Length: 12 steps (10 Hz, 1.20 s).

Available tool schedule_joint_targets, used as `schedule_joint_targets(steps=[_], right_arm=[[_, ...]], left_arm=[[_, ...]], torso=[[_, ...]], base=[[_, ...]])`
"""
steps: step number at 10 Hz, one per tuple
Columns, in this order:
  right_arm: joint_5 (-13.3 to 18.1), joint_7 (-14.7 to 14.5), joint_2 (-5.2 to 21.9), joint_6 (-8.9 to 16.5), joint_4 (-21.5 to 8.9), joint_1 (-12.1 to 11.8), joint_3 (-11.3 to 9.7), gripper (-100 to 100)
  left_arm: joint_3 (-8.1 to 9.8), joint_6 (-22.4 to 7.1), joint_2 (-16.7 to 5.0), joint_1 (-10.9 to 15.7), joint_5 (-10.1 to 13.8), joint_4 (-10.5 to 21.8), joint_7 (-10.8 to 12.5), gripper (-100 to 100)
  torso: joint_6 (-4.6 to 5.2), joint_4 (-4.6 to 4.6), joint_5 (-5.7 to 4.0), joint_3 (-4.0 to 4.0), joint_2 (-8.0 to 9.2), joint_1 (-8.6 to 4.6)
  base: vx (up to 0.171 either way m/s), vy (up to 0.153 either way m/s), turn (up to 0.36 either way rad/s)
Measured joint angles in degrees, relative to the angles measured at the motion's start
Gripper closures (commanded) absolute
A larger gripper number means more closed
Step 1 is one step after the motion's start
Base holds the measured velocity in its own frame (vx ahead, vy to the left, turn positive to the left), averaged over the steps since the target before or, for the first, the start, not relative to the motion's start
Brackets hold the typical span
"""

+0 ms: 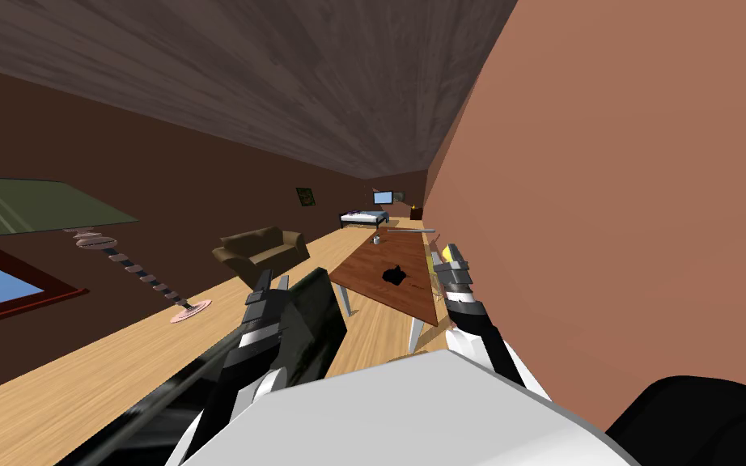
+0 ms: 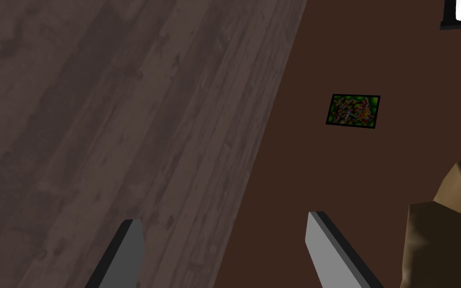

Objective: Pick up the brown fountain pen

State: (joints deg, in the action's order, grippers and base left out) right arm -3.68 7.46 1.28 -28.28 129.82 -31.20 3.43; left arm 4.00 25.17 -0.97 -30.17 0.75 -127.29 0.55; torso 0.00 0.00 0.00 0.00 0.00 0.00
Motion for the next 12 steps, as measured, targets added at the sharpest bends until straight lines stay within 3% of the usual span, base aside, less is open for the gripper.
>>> schedule_joint_targets(steps=[7, 9, 12], right_arm=[[2.37, 2.27, 8.48, -1.36, -7.57, -2.03, -3.81, -100], [3.67, 3.07, 11.76, -3.31, -10.81, -4.41, -6.04, -100], [4.81, 3.66, 14.42, -3.21, -14.59, -4.21, -7.72, -100]], left_arm=[[0.00, 0.00, 0.00, 0.01, 0.00, 0.00, 0.00, 0], [0.00, 0.00, 0.00, 0.01, 0.00, 0.00, 0.00, 0], [0.00, 0.00, 0.00, 0.00, 0.00, 0.00, 0.00, 0]], torso=[[-0.01, 0.05, 0.01, 0.12, 0.21, 0.05], [-0.01, 0.06, 0.01, 0.15, 0.25, 0.02], [0.00, 0.04, 0.00, 0.08, 0.13, -0.02]], base=[[-0.070, 0.042, 0.033], [-0.055, 0.008, 0.056], [-0.033, 0.001, 0.067]])
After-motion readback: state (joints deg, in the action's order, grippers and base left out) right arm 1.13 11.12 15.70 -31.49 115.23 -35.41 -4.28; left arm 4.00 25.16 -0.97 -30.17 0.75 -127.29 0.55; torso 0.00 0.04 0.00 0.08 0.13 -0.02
